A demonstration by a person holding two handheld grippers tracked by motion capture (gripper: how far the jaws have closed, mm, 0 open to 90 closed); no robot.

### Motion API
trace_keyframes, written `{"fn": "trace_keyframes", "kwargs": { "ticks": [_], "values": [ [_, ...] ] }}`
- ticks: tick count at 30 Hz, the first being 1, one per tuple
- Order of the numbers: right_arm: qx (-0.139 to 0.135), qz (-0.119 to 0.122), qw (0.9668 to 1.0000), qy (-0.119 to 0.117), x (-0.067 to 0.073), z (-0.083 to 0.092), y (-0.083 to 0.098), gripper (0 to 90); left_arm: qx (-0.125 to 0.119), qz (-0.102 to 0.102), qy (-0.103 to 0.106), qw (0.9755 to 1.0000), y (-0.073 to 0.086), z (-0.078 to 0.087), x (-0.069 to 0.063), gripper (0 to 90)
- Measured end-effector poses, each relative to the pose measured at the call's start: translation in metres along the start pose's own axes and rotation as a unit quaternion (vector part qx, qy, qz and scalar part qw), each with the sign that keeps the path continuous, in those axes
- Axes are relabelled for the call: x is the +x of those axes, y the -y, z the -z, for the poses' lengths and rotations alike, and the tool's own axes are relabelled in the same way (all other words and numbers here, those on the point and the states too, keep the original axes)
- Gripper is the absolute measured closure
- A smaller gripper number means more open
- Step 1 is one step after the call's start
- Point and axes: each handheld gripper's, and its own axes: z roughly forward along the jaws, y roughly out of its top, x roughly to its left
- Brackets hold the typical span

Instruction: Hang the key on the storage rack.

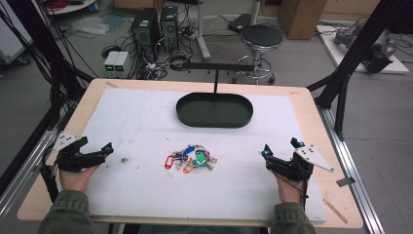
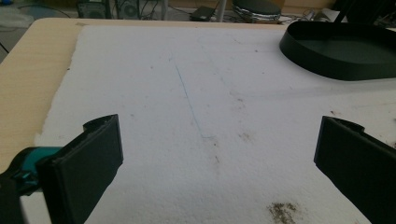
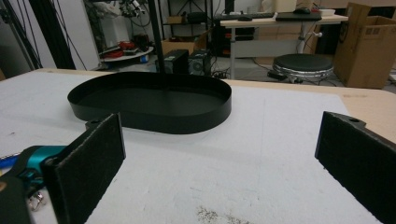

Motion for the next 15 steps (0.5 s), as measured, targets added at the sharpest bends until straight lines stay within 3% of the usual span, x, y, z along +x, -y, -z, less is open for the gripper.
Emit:
{"fn": "trace_keyframes", "kwargs": {
  "ticks": [8, 12, 15],
  "values": [
    [0.003, -0.001, 1.0, -0.005, 0.0007, -0.0001, 0.0002, 0.6, 0.004, -0.002, 0.0, 1.0, 0.0003, -0.0012, -0.0001, 1.7],
    [0.01, 0.0, 0.9999, -0.014, 0.002, -0.0014, 0.0005, 0.6, -0.011, -0.006, -0.001, 0.9999, -0.0005, 0.0013, -0.0011, 1.7],
    [0.011, 0.008, 0.9998, -0.017, 0.0036, -0.0022, 0.0003, 0.6, -0.008, -0.003, -0.001, 1.0, -0.0004, 0.0012, -0.0003, 1.7]
  ]
}}
